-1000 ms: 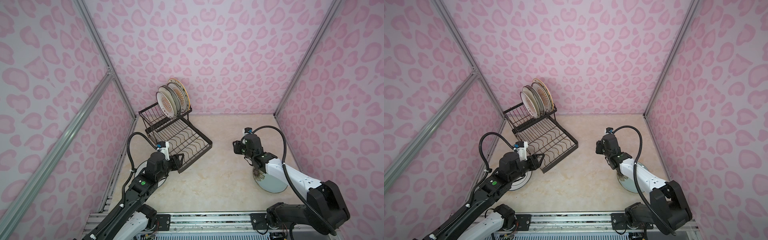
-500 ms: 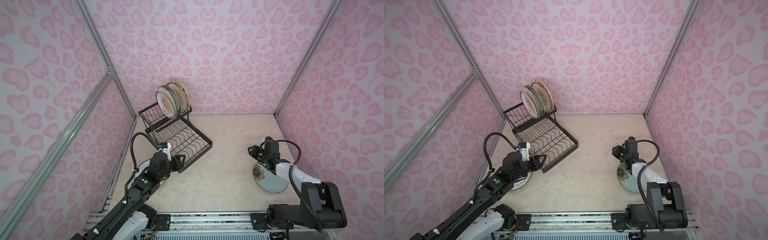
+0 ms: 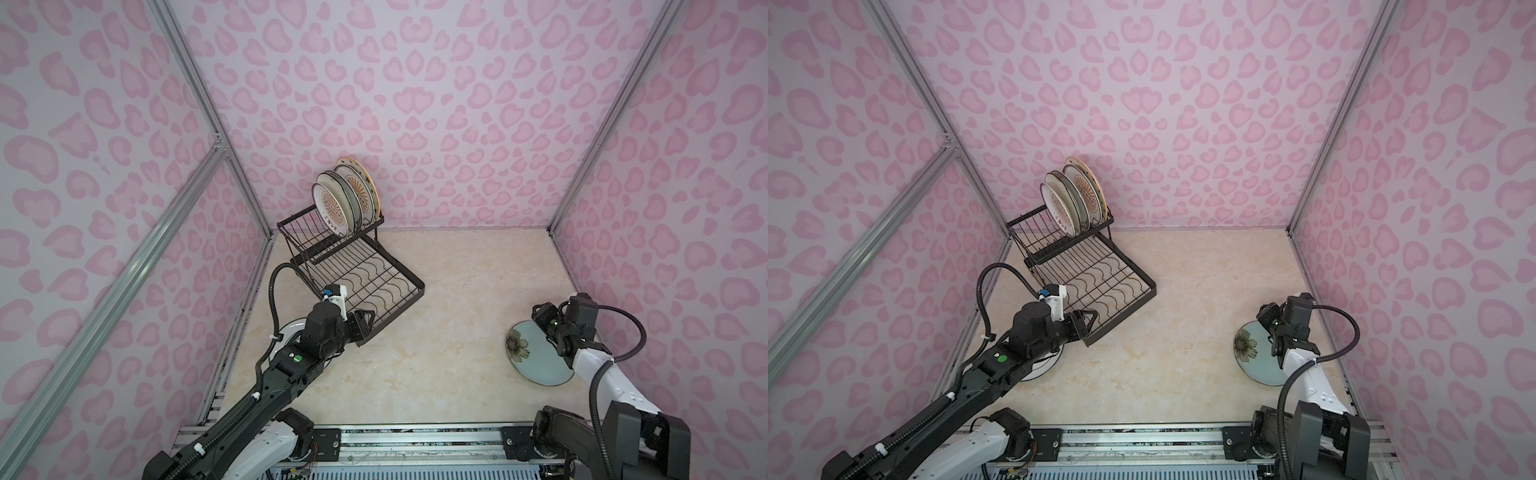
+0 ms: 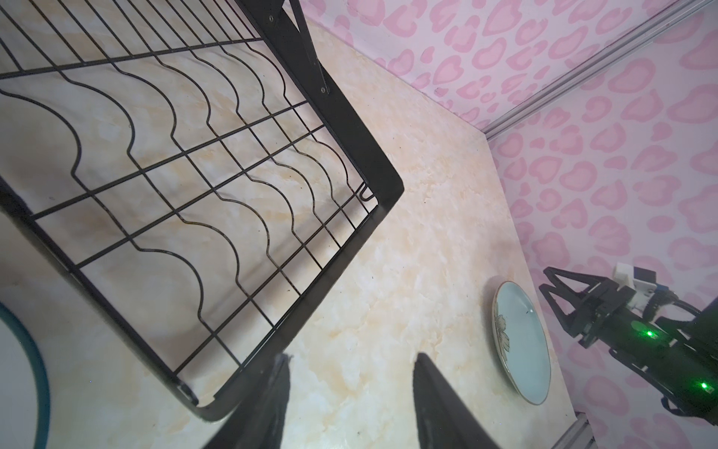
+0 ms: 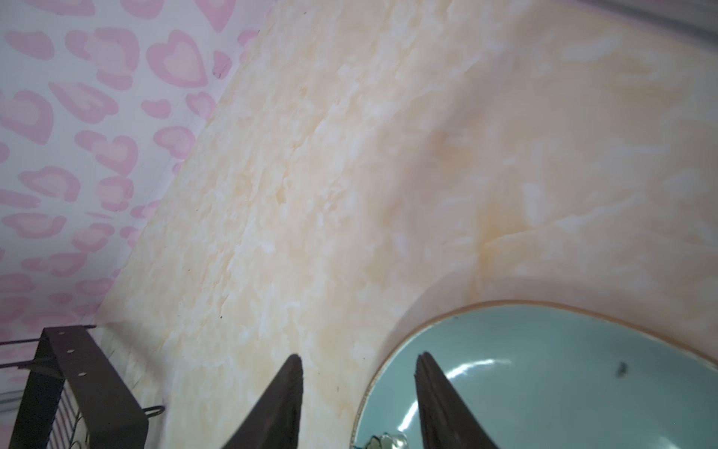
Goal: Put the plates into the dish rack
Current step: 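Move the right gripper down to the edge of the pale green flower plate, then grip the flower plate's rim and drag it toward the rack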
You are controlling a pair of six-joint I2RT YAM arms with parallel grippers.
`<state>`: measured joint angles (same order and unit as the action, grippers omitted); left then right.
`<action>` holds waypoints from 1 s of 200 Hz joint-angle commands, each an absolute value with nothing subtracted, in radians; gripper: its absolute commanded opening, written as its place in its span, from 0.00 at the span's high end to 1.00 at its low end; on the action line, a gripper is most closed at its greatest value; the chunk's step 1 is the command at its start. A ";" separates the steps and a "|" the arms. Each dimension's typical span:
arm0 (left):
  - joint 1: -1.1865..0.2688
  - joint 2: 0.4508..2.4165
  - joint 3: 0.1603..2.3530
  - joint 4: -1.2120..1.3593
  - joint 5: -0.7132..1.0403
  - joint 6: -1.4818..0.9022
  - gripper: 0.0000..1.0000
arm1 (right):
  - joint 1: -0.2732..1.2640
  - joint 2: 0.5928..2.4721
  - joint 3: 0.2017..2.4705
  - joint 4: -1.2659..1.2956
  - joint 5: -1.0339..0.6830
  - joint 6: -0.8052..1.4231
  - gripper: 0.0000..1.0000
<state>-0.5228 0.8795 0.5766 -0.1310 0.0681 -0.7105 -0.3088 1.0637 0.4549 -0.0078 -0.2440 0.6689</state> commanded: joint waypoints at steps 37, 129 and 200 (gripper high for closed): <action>-0.523 0.890 0.608 -0.115 0.074 -0.677 0.46 | -0.481 0.818 0.405 -0.305 -0.042 0.655 0.38; -0.523 0.869 0.611 -0.132 0.067 -0.676 0.47 | -0.683 0.994 0.361 -0.277 -0.277 0.633 0.33; -0.523 0.878 0.624 -0.141 0.060 -0.673 0.46 | -0.684 1.007 0.300 -0.236 -0.401 0.632 0.35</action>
